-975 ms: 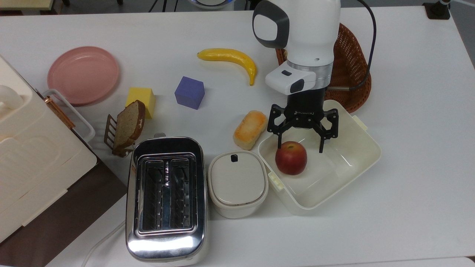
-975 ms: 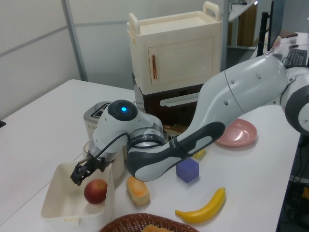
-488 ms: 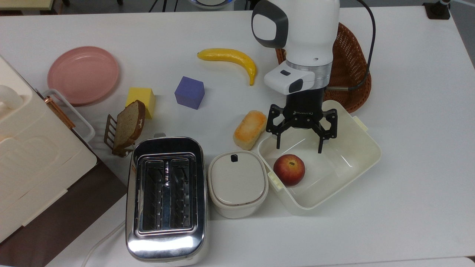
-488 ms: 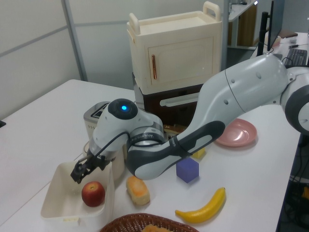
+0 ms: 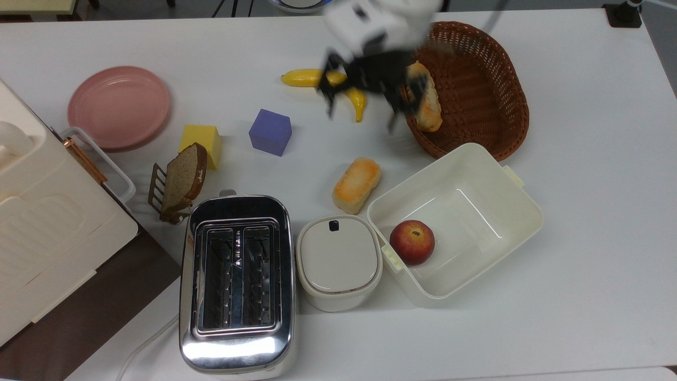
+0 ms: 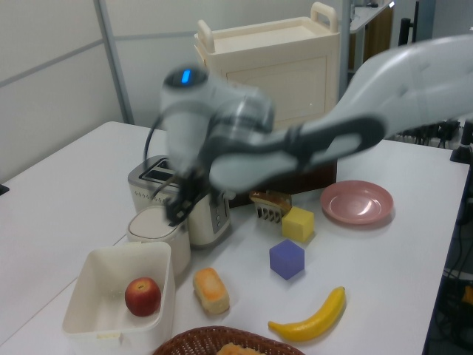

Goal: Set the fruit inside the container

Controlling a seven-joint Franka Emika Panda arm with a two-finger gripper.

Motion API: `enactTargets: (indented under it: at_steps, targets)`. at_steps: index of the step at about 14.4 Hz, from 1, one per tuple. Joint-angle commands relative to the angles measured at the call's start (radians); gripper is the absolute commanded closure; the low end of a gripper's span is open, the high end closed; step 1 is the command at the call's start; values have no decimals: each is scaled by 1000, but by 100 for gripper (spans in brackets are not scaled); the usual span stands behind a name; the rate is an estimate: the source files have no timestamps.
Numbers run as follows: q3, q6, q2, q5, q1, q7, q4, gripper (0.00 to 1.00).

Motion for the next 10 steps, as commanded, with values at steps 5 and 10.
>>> enactTargets:
  at_steps: [5,10]
  targets:
    - [-253,-374,-265,137,-15,-339,-29,0]
    - [-276,-365,-255,213,-24,-340,-44,0]
